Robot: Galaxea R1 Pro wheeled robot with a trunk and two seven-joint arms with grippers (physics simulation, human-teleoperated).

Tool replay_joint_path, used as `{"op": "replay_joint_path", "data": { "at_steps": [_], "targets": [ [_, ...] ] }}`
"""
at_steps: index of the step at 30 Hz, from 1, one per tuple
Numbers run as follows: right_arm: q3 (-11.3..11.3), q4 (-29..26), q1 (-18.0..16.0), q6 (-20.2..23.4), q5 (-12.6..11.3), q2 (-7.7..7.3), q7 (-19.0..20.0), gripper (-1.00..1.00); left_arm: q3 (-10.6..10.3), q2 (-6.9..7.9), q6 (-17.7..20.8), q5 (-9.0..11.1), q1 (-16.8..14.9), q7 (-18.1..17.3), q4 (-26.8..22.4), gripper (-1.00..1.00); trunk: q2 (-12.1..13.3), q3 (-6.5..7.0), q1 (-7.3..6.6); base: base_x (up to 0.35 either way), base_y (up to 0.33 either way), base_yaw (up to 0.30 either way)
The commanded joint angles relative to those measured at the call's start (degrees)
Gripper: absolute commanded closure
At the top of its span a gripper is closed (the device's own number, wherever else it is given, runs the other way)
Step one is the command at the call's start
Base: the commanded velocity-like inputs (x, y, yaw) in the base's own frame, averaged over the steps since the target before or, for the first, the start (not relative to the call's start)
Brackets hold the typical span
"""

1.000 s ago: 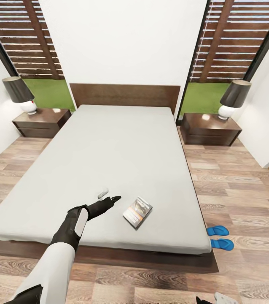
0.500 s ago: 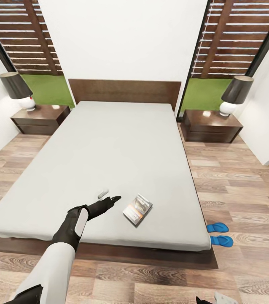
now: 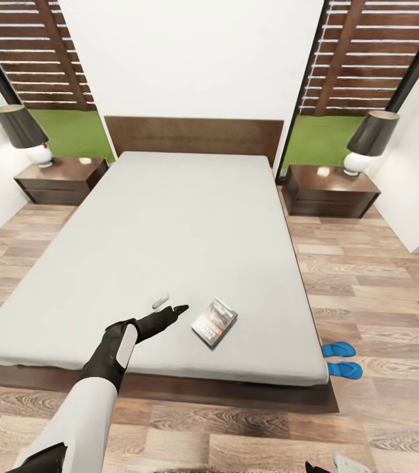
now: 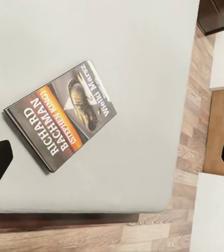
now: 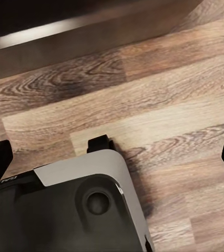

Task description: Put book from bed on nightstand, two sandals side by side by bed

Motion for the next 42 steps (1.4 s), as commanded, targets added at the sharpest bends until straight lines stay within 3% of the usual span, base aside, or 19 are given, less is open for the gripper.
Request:
{"op": "replay_joint_path", "data": {
  "at_steps": [1,42],
  "targets": [
    [-0.2,0.1,0.0,-0.2,-0.6,-0.01,0.5,-1.00,0.3,-0.07,0.5,0.2,-0.1,-0.2,0.0,-1.00,-0.1,-0.18,0.03,0.000,0.000,0.000],
    [-0.2,0.1,0.0,-0.2,-0.6,-0.01,0.4,-1.00,0.3,-0.07,0.5,0.2,-0.1,-0.2,0.0,-1.00,-0.1,-3.90,0.03,0.000,0.000,0.000]
  ]
}}
